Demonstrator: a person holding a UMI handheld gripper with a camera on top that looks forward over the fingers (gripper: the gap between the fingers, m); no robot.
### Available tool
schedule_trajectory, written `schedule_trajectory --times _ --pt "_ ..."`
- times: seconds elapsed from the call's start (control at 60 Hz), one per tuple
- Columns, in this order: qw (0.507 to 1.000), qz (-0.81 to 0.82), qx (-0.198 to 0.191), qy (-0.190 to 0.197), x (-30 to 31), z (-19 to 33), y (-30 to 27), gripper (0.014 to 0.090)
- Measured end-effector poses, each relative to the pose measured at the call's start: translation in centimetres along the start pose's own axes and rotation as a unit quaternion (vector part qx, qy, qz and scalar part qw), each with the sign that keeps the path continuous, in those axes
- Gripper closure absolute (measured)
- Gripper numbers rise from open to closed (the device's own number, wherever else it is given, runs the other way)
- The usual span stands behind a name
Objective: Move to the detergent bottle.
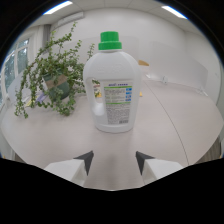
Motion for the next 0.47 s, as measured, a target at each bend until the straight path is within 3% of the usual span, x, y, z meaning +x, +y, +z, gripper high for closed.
schedule_trajectory --times 0.467 --pt "1.0 0.004 0.005 0.0 -0.32 0.33 -0.65 0.0205"
